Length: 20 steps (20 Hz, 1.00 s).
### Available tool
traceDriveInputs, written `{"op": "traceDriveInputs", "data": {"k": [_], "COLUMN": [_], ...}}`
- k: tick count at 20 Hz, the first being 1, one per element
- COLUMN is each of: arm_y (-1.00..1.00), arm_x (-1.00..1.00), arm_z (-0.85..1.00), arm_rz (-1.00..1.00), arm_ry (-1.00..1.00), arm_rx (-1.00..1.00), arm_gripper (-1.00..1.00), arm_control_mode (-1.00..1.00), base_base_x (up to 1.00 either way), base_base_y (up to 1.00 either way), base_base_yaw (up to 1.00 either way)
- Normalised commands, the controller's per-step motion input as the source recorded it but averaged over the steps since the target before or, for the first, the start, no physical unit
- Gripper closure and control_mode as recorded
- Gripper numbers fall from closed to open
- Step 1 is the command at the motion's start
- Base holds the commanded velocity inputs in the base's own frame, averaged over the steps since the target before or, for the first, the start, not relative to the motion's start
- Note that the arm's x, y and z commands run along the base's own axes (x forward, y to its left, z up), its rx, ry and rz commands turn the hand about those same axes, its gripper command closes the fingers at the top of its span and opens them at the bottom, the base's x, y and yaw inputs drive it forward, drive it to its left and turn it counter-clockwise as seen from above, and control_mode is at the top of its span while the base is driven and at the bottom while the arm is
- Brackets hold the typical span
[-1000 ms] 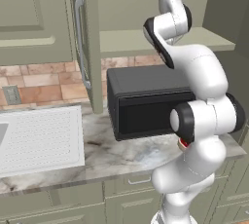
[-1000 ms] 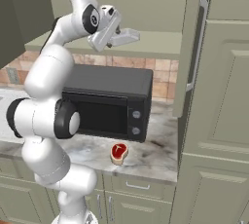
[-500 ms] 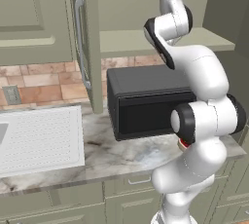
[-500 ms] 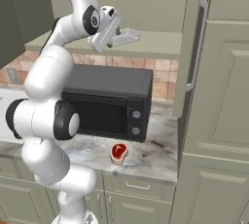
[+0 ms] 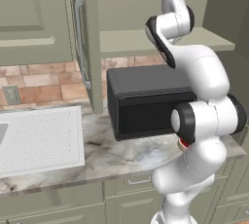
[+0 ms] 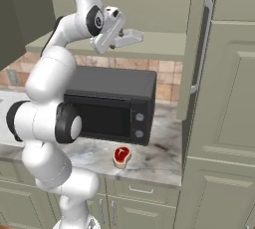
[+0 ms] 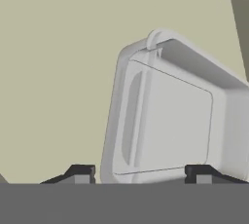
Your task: Retrieve the tupperware from the cabinet, then place the raw meat into the tupperware to avoid contamination.
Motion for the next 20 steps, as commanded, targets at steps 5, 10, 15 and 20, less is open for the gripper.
{"op": "traceDriveInputs", "data": {"k": [5,10,15,20], "arm_y": [0.0,0.0,0.0,0.0], "arm_x": [-0.02,0.0,0.0,-0.06], "arm_z": [-0.26,-0.29,-0.31,-0.19], "arm_rz": [0.0,0.0,0.0,0.0], "arm_ry": [0.09,0.13,0.14,0.05], "arm_rx": [0.07,0.08,0.07,0.04], "arm_gripper": [-1.0,1.0,1.0,1.0], "arm_control_mode": [-1.0,-1.0,-1.0,-1.0], "base_base_x": [0.0,0.0,0.0,0.0], "base_base_y": [0.0,0.0,0.0,0.0], "base_base_yaw": [0.0,0.0,0.0,0.0]}}
